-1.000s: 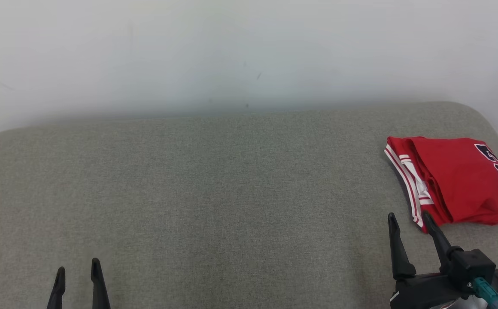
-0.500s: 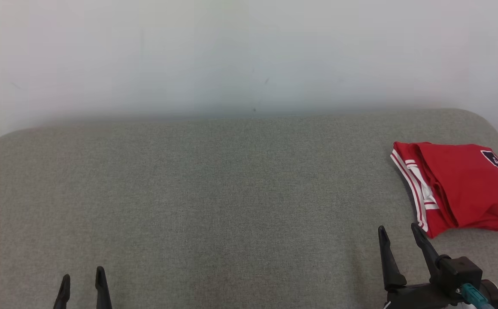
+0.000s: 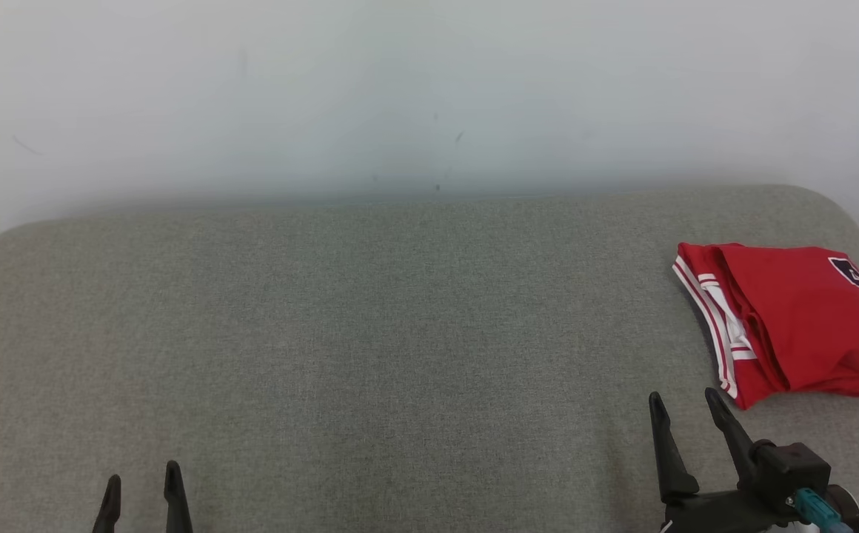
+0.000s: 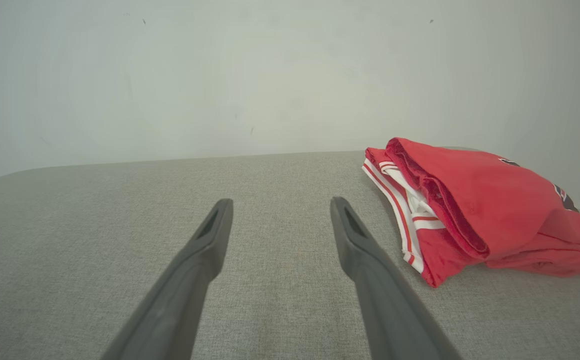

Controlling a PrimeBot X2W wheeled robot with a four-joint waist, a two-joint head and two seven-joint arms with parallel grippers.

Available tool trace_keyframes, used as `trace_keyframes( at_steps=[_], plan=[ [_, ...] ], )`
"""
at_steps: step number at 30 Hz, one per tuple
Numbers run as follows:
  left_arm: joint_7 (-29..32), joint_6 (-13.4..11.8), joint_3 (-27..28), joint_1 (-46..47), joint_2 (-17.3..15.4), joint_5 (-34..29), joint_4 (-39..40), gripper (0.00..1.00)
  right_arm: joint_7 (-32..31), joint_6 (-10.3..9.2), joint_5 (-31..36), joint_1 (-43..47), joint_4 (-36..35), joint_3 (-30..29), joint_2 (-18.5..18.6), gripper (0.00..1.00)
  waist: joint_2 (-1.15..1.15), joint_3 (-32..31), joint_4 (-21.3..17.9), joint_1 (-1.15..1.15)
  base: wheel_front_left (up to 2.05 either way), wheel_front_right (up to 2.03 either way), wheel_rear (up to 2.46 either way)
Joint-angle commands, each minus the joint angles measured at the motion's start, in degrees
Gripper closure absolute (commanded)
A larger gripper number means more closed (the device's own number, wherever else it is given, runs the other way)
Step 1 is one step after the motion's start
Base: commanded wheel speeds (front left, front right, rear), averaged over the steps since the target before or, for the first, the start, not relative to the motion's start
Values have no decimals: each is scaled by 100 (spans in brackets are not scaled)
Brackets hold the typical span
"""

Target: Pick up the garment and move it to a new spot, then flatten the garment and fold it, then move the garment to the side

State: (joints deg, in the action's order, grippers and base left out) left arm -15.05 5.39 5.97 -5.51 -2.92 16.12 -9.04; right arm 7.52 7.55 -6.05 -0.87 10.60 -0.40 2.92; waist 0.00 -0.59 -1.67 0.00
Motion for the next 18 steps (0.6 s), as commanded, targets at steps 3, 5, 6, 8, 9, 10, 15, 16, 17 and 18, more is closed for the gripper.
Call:
trace_keyframes(
  at_steps=[3, 5, 6, 8, 9, 10, 15, 16, 17, 18],
  plan=[
    [4, 0, 0, -2, 2, 13, -47, 100, 5, 1, -3, 2, 41, -7, -2, 100, 0, 3, -5, 0, 0, 0, 0],
    [12, 0, -7, -34, 29, 24, -168, 100, 0, 1, -3, 29, 169, -9, -4, 100, 0, 4, -5, 0, 0, 0, 0],
    [30, 1, -6, -32, 37, 49, -218, 100, -7, 1, -24, 48, 217, -14, -8, 100, 0, 4, -4, 0, 0, 0, 0],
    [55, 2, 1, -14, 41, 108, -256, 100, -25, 1, -86, 52, 250, -27, -9, 100, 0, 4, -4, 0, 0, 0, 0],
    [127, 8, 14, 43, 40, 320, -287, 100, -85, 1, -325, 15, 273, -67, -8, 100, 0, 5, -1, 0, 0, 0, 0],
    [157, 11, 14, 64, 39, 426, -295, 100, -110, 1, -445, 3, 278, -83, -8, 100, 0, 6, 0, 0, 0, 0, 0],
    [277, 25, -10, 150, 36, 942, -309, 100, -213, 0, -1026, -38, 278, -136, -8, 100, 0, 9, 7, 0, 0, 0, 0],
    [299, 28, -15, 166, 35, 1041, -310, 100, -233, 0, -1138, -46, 277, -145, -8, 100, 0, 9, 9, 0, 0, 0, 0],
    [320, 31, -21, 182, 35, 1141, -312, 100, -250, 0, -1249, -53, 276, -154, -8, 100, 0, 10, 10, 0, 0, 0, 0],
    [343, 34, -25, 198, 34, 1237, -313, 100, -268, 0, -1358, -60, 276, -163, -7, 100, 0, 11, 12, 0, 0, 0, 0]
  ],
)
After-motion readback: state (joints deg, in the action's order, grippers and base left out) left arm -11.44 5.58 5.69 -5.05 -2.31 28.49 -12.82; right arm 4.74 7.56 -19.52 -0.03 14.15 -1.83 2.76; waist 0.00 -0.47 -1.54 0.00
